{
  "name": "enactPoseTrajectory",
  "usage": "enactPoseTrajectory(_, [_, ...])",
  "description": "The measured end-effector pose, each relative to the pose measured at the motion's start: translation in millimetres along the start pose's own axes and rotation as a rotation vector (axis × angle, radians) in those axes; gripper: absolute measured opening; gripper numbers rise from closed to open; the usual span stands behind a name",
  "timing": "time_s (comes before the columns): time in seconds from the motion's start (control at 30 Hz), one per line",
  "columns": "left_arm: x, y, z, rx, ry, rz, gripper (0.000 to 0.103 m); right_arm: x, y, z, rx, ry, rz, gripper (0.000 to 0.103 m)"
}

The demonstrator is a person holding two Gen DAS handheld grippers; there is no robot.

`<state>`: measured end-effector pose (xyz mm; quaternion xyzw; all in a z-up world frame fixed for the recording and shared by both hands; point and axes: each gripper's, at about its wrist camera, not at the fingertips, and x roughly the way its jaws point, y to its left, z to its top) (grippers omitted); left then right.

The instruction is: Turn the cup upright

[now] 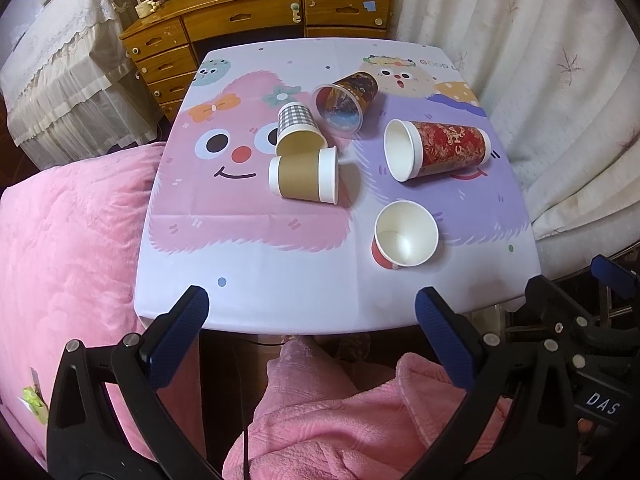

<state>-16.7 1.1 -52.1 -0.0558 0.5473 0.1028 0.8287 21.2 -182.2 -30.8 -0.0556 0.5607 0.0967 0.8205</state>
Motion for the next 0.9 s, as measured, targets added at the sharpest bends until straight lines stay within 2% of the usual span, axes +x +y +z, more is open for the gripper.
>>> enactPoseTrajectory(0.9, [4, 1, 6, -0.043, 0.018, 0.029, 0.102, 17, -8, 5, -0.008, 0.037, 0.021, 0.103])
